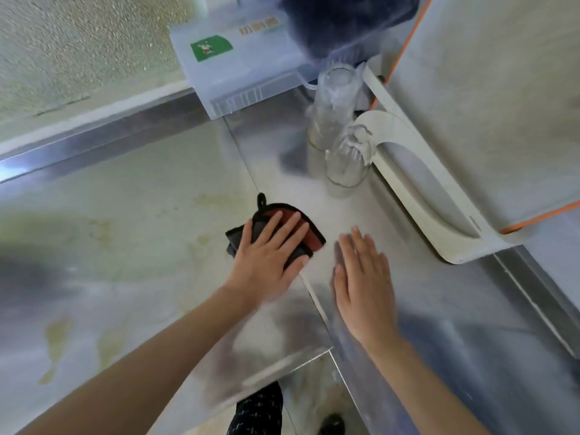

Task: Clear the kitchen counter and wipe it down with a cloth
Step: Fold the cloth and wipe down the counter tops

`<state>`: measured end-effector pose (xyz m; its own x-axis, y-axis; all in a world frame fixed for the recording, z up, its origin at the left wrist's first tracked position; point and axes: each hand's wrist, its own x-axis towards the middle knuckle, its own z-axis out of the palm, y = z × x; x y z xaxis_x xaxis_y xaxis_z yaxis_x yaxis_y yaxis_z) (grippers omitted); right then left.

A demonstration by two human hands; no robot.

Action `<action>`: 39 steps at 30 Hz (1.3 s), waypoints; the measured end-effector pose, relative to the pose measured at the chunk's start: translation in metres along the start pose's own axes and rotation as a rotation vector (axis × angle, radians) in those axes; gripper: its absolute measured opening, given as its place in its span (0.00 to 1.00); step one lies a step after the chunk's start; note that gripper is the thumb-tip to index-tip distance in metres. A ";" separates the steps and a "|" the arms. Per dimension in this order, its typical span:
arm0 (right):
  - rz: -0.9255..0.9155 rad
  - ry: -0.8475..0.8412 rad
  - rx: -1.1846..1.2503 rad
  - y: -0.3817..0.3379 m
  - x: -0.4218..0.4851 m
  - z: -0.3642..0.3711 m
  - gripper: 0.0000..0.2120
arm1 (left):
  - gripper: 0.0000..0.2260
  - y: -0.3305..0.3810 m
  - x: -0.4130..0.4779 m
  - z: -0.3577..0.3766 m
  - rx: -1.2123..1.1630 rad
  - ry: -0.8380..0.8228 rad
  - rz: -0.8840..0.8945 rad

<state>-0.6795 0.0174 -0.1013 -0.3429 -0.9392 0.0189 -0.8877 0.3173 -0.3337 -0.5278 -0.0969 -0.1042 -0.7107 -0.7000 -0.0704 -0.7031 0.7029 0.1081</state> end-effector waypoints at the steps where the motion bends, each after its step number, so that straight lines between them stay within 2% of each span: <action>1: 0.014 -0.008 -0.025 -0.004 0.015 0.005 0.22 | 0.26 -0.017 0.017 -0.003 -0.026 0.010 -0.071; 4: 0.083 -0.014 -0.093 -0.008 0.042 0.012 0.22 | 0.26 -0.061 0.063 -0.012 -0.064 -0.025 -0.243; 7: 0.105 -0.027 -0.161 -0.008 0.045 0.013 0.23 | 0.26 -0.074 0.082 -0.013 -0.068 -0.015 -0.273; 9: 0.106 -0.053 -0.199 -0.009 0.044 0.013 0.24 | 0.25 -0.066 0.071 -0.011 -0.055 0.026 -0.163; 12: 0.110 -0.090 -0.236 -0.009 0.045 0.012 0.24 | 0.24 -0.038 0.030 -0.003 -0.035 0.037 0.108; 16: 0.124 -0.123 -0.262 -0.010 0.045 0.011 0.26 | 0.24 -0.026 0.012 -0.001 -0.081 -0.005 0.231; 18: 0.134 -0.111 -0.243 -0.011 0.046 0.011 0.26 | 0.23 -0.041 0.033 -0.002 -0.081 0.016 0.188; 23: 0.137 -0.078 -0.228 -0.012 0.046 0.010 0.25 | 0.24 -0.083 0.093 -0.010 -0.055 0.057 -0.081; 27: 0.138 -0.085 -0.232 -0.012 0.046 0.010 0.24 | 0.23 -0.065 0.070 -0.007 -0.058 0.082 -0.135; 29: 0.139 -0.085 -0.229 -0.012 0.046 0.010 0.24 | 0.24 -0.049 0.034 -0.005 -0.051 0.060 -0.057; 32: 0.137 -0.085 -0.220 -0.011 0.046 0.010 0.24 | 0.24 -0.038 -0.013 -0.006 -0.033 -0.030 0.174; 34: 0.135 -0.088 -0.214 -0.011 0.046 0.010 0.24 | 0.23 -0.046 -0.020 -0.005 -0.016 -0.064 0.325; 35: 0.134 -0.089 -0.212 -0.011 0.046 0.010 0.24 | 0.23 -0.055 -0.013 -0.004 -0.007 -0.062 0.346; 36: 0.132 -0.088 -0.212 -0.011 0.046 0.010 0.24 | 0.23 -0.063 -0.003 -0.004 -0.001 -0.050 0.315; 39: 0.126 -0.083 -0.211 -0.011 0.046 0.009 0.24 | 0.23 -0.089 0.035 -0.010 -0.014 0.028 0.027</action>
<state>-0.6824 -0.0311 -0.1051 -0.4363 -0.8952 -0.0908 -0.8869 0.4449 -0.1246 -0.4899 -0.1857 -0.1068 -0.7283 -0.6842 -0.0391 -0.6830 0.7199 0.1236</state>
